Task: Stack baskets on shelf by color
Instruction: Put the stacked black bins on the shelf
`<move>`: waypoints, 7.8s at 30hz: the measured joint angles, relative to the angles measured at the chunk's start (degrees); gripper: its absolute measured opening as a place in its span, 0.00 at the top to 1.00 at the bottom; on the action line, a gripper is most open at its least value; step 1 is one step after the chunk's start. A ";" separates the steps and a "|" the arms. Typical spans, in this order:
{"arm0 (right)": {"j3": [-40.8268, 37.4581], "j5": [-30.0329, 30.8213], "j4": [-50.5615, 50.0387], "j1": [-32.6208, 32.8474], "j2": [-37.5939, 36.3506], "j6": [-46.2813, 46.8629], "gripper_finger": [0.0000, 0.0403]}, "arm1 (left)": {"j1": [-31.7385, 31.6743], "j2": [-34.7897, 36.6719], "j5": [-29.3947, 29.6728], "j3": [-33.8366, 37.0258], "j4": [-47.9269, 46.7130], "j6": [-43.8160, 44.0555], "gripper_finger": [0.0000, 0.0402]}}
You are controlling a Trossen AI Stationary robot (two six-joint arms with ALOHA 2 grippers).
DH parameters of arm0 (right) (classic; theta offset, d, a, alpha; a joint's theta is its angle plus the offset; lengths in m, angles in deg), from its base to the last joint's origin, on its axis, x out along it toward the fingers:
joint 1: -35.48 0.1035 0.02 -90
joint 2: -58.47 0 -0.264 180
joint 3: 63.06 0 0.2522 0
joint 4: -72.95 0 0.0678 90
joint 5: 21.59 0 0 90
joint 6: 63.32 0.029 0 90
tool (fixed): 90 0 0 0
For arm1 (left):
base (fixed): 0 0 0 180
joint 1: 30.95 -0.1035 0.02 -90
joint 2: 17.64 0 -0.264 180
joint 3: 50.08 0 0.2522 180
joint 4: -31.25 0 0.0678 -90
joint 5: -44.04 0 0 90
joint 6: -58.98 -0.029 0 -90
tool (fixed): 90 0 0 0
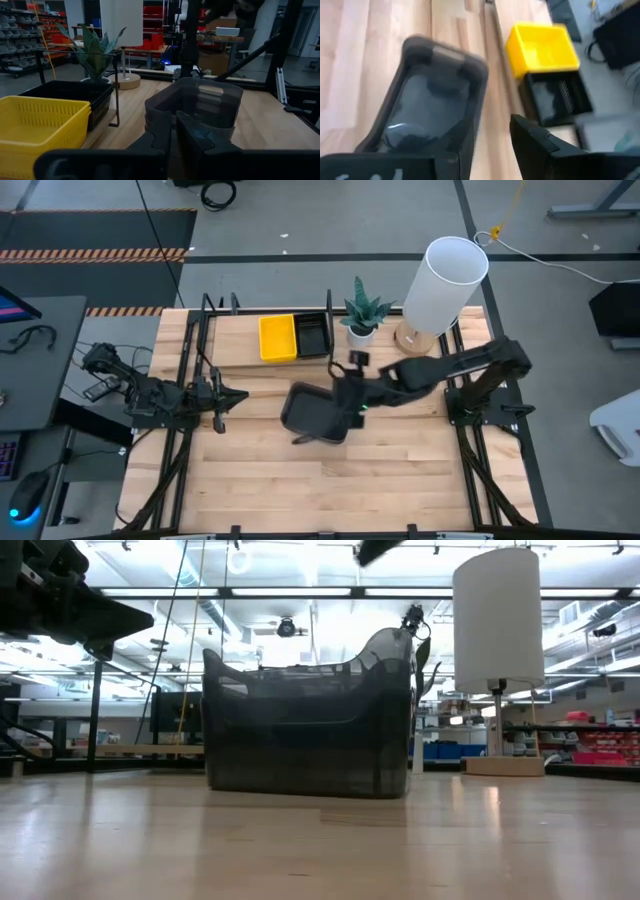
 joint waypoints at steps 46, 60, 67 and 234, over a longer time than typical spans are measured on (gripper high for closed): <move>-94.49 -4.92 88.65 6.72 -61.41 5.43 0.98 | -16.37 -34.53 -26.13 -22.08 -7.13 35.21 0.82; -94.58 -13.81 85.03 2.10 -72.09 -4.85 0.99 | -16.74 -43.00 -28.79 -30.31 -16.86 35.77 0.78; -94.58 -13.66 77.48 2.16 -83.26 -9.12 0.99 | -16.50 -48.12 -28.67 -34.30 -21.07 36.23 0.67; -94.58 -13.66 72.34 2.34 -94.65 -9.03 0.97 | -86.07 -82.37 -42.45 -83.66 -85.01 -52.91 0.96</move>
